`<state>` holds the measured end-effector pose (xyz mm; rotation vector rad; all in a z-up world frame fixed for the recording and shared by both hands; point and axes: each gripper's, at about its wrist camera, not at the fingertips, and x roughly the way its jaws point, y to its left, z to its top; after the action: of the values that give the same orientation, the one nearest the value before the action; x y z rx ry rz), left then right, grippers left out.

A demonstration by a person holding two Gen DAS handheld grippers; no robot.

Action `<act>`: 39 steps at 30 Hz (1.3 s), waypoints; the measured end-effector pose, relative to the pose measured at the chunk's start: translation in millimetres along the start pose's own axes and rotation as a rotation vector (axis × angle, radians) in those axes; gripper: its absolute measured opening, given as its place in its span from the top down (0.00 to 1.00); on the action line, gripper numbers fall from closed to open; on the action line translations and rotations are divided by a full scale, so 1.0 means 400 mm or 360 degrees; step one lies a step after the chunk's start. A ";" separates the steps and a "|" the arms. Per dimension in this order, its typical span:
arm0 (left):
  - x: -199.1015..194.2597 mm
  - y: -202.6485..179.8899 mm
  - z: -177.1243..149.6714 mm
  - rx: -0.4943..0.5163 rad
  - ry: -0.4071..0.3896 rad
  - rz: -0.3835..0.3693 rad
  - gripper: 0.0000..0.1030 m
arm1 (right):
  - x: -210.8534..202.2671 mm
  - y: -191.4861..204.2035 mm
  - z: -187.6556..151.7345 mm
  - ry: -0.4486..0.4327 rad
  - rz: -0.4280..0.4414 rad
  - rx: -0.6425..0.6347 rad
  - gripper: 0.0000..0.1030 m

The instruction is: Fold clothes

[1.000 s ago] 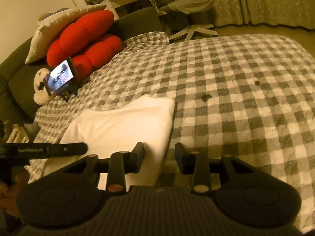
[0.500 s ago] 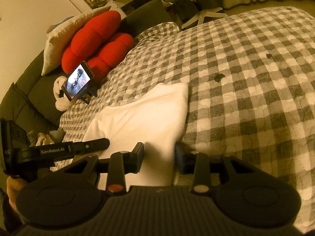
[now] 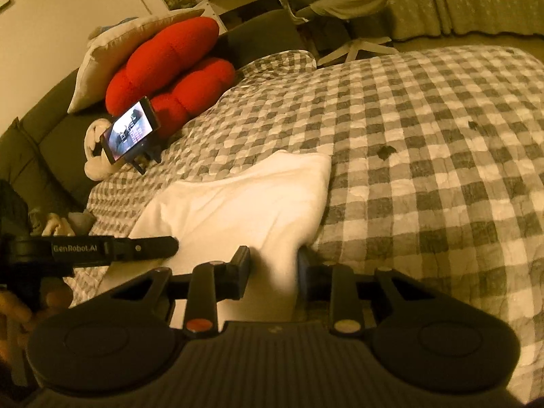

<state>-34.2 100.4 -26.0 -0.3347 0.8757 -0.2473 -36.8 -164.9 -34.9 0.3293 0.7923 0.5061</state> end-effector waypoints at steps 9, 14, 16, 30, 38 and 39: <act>0.002 -0.004 -0.001 0.0005 -0.0005 0.0008 0.75 | 0.006 0.007 -0.001 -0.0021 -0.0012 -0.0004 0.77; 0.001 -0.006 -0.002 0.0007 -0.0006 0.0010 0.75 | 0.011 -0.009 -0.001 -0.0033 0.0031 0.0056 0.74; 0.001 -0.007 -0.002 0.0007 -0.0007 0.0010 0.75 | 0.011 -0.010 -0.001 -0.0037 0.0037 0.0061 0.74; -0.013 -0.018 -0.001 0.0040 -0.0040 0.0016 0.79 | 0.006 0.056 -0.008 -0.0128 -0.0152 -0.0158 0.84; -0.026 -0.038 -0.001 0.0090 -0.0100 0.0028 0.80 | -0.003 0.111 -0.012 -0.0216 -0.0265 -0.0346 0.85; -0.029 -0.042 -0.002 0.0100 -0.0114 0.0032 0.80 | -0.005 0.121 -0.012 -0.0237 -0.0278 -0.0382 0.85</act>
<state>-43.2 88.7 -11.6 -0.2744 0.7987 -0.2426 -56.4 -125.5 -14.4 0.0734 0.6018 0.4020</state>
